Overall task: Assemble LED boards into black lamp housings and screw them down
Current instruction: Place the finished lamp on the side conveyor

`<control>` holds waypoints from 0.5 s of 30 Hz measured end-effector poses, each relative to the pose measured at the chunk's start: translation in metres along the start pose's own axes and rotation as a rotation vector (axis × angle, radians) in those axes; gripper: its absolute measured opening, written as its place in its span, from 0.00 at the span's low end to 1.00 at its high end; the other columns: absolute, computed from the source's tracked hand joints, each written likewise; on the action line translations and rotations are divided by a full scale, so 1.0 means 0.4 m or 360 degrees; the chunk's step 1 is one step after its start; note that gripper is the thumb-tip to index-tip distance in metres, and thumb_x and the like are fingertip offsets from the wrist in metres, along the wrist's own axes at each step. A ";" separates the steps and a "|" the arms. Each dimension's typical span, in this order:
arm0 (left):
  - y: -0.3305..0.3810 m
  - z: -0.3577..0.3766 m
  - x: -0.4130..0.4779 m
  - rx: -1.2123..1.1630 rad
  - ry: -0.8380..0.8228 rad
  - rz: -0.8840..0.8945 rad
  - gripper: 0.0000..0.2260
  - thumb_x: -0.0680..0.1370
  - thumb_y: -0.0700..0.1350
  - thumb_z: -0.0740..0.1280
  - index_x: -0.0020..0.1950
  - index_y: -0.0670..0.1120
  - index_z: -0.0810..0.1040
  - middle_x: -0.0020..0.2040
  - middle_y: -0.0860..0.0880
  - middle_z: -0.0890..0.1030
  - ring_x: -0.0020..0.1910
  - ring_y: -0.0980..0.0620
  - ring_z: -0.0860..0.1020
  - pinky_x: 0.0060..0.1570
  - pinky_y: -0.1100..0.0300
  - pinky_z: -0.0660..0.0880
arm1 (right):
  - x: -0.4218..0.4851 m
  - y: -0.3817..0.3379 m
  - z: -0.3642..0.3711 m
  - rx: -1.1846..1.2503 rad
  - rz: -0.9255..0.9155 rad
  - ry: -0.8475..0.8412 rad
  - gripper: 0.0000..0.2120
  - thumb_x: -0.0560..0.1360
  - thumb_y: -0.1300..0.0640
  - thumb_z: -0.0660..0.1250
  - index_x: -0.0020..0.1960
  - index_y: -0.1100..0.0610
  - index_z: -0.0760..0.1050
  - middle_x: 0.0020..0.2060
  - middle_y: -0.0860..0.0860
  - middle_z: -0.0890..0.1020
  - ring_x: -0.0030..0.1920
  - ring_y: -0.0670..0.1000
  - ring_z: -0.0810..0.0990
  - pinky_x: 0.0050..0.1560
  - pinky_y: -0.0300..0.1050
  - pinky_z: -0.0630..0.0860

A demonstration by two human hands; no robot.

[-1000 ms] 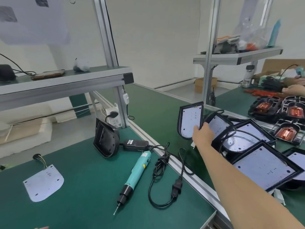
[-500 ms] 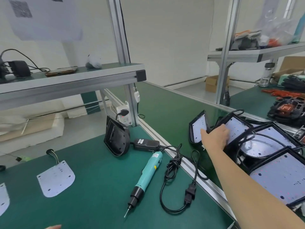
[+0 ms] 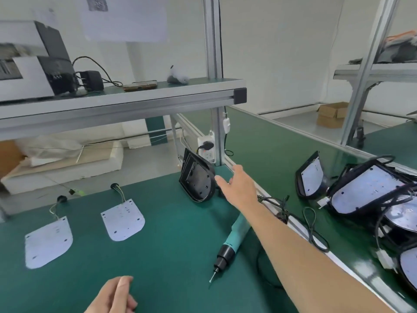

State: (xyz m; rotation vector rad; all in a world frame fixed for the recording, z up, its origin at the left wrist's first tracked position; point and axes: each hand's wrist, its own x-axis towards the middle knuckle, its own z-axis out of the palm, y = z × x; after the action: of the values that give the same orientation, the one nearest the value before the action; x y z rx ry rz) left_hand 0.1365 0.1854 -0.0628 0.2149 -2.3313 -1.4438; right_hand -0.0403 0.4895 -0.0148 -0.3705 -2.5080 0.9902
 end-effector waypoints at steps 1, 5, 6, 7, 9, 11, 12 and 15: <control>-0.002 0.000 0.004 0.0005 -0.0025 -0.0040 0.12 0.81 0.38 0.65 0.39 0.45 0.83 0.25 0.44 0.78 0.21 0.49 0.76 0.26 0.65 0.73 | 0.000 -0.020 0.030 -0.0027 0.0017 -0.0071 0.34 0.75 0.36 0.66 0.71 0.57 0.65 0.56 0.55 0.81 0.58 0.59 0.79 0.57 0.53 0.76; -0.013 -0.001 0.009 -0.0121 -0.0006 -0.0188 0.12 0.81 0.41 0.65 0.40 0.46 0.84 0.25 0.43 0.78 0.20 0.49 0.75 0.24 0.67 0.72 | 0.006 -0.066 0.114 -0.0052 0.0162 -0.0191 0.28 0.78 0.46 0.69 0.68 0.59 0.61 0.56 0.60 0.81 0.59 0.63 0.79 0.54 0.54 0.75; -0.012 0.000 0.010 -0.0132 -0.0015 -0.0212 0.11 0.81 0.42 0.65 0.40 0.46 0.83 0.25 0.43 0.78 0.20 0.50 0.74 0.23 0.67 0.72 | 0.008 -0.072 0.123 -0.0036 0.0201 -0.0184 0.26 0.78 0.51 0.69 0.67 0.60 0.60 0.54 0.59 0.81 0.58 0.64 0.79 0.52 0.54 0.74; -0.015 0.002 0.011 -0.0140 -0.0024 -0.0243 0.11 0.81 0.42 0.65 0.40 0.47 0.83 0.25 0.43 0.78 0.19 0.51 0.73 0.23 0.66 0.72 | 0.009 -0.076 0.128 -0.0003 0.0236 -0.0168 0.24 0.79 0.55 0.68 0.67 0.60 0.60 0.50 0.59 0.80 0.57 0.64 0.80 0.50 0.53 0.74; -0.020 -0.001 0.013 -0.0146 -0.0047 -0.0291 0.11 0.81 0.43 0.66 0.41 0.47 0.83 0.25 0.44 0.78 0.20 0.52 0.73 0.24 0.65 0.72 | 0.008 -0.080 0.132 0.0086 0.0274 -0.0142 0.23 0.78 0.59 0.67 0.68 0.61 0.60 0.46 0.56 0.78 0.52 0.62 0.80 0.47 0.52 0.75; -0.028 -0.004 0.013 -0.0151 -0.0055 -0.0307 0.10 0.81 0.43 0.66 0.41 0.48 0.83 0.26 0.44 0.79 0.20 0.53 0.73 0.24 0.65 0.72 | -0.002 -0.080 0.129 0.0165 0.0289 -0.0158 0.22 0.78 0.60 0.65 0.68 0.61 0.60 0.46 0.58 0.80 0.48 0.61 0.81 0.47 0.54 0.79; -0.030 -0.006 0.013 -0.0149 -0.0061 -0.0313 0.10 0.81 0.44 0.66 0.42 0.48 0.83 0.27 0.44 0.79 0.20 0.53 0.73 0.25 0.65 0.73 | -0.010 -0.081 0.126 0.0212 0.0299 -0.0174 0.23 0.78 0.60 0.64 0.69 0.61 0.60 0.45 0.59 0.81 0.46 0.61 0.83 0.47 0.55 0.81; -0.032 -0.010 0.011 -0.0135 -0.0110 -0.0300 0.10 0.81 0.46 0.66 0.42 0.50 0.82 0.29 0.46 0.81 0.22 0.53 0.75 0.31 0.60 0.75 | -0.053 -0.086 0.109 0.0387 0.0337 -0.0193 0.23 0.78 0.61 0.63 0.71 0.58 0.62 0.40 0.54 0.80 0.34 0.54 0.85 0.34 0.48 0.81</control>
State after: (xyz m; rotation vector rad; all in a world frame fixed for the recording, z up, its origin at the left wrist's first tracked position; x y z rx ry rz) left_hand 0.1334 0.1747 -0.0714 0.3759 -2.3509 -1.6602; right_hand -0.0454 0.4313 -0.0256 -0.5218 -2.4514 1.4229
